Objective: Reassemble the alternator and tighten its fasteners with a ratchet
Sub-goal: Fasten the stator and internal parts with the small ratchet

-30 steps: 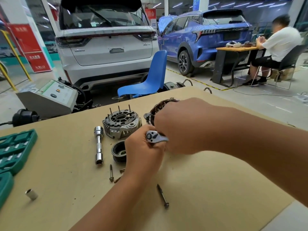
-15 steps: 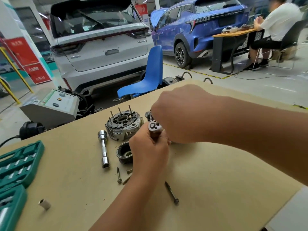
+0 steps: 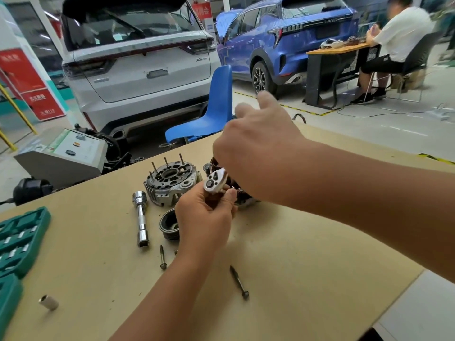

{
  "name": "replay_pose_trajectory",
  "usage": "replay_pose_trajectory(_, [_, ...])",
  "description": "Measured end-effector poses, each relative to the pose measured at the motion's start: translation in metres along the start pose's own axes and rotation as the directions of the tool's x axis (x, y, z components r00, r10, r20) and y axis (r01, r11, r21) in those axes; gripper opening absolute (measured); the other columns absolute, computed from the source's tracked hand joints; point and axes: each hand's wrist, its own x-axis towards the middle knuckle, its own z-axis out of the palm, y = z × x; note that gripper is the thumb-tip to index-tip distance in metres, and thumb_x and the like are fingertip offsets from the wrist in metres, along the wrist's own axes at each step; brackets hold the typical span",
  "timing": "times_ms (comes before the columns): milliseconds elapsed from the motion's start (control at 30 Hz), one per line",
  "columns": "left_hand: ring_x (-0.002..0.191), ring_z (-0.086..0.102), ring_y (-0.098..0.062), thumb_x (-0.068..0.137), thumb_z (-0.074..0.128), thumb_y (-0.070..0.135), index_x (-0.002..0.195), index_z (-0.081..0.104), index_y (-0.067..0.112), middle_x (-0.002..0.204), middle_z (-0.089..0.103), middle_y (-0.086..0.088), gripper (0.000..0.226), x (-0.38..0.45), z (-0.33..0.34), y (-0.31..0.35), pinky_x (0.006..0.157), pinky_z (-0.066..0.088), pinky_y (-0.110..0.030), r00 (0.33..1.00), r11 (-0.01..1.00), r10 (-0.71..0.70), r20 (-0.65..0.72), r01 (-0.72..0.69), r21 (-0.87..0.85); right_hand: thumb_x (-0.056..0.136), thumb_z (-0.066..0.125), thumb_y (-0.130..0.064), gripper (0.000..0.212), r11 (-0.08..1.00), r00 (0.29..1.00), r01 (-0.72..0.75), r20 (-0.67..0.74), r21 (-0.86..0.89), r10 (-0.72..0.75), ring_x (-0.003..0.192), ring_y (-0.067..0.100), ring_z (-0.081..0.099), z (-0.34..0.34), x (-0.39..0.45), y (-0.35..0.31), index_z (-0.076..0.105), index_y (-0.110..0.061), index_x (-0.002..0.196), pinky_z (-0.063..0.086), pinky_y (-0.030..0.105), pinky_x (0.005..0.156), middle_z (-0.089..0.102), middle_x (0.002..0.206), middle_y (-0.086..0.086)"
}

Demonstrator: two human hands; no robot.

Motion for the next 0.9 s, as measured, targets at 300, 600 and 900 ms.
replay_pose_trajectory(300, [0.059, 0.068, -0.023, 0.090, 0.071, 0.000, 0.074, 0.072, 0.020, 0.064, 0.071, -0.002, 0.026, 0.000, 0.000, 0.003, 0.059, 0.059, -0.035, 0.999, 1.000, 0.025, 0.021, -0.025, 0.016, 0.082, 0.062, -0.015, 0.033, 1.000, 0.999, -0.023, 0.042, 0.019, 0.023, 0.066, 0.022, 0.043, -0.002, 0.001, 0.001, 0.035, -0.021, 0.064, 0.035, 0.043, 0.080, 0.044, 0.065, 0.000])
replay_pose_trajectory(600, [0.058, 0.071, -0.016, 0.091, 0.074, 0.003, 0.077, 0.074, 0.018, 0.068, 0.074, -0.001, 0.020, -0.001, 0.000, 0.002, 0.059, 0.056, -0.022, 0.999, 0.999, 0.008, 0.031, -0.007, -0.050, 0.083, 0.060, -0.011, 0.035, 0.995, 1.000, -0.021, 0.007, 0.096, 0.020, 0.054, 0.018, 0.035, -0.001, 0.000, 0.004, 0.033, -0.020, 0.063, 0.037, 0.035, 0.070, 0.041, 0.064, 0.001])
replay_pose_trajectory(900, [0.055, 0.069, -0.011, 0.092, 0.072, 0.003, 0.082, 0.075, 0.017, 0.067, 0.074, -0.002, 0.018, 0.000, 0.000, 0.004, 0.056, 0.053, -0.017, 1.000, 0.996, -0.023, 0.014, 0.024, -0.081, 0.084, 0.061, -0.016, 0.030, 0.996, 0.997, -0.069, 0.047, 0.054, 0.067, 0.059, 0.021, 0.043, -0.002, 0.001, -0.002, 0.037, -0.019, 0.066, 0.032, 0.035, 0.061, 0.043, 0.069, 0.001])
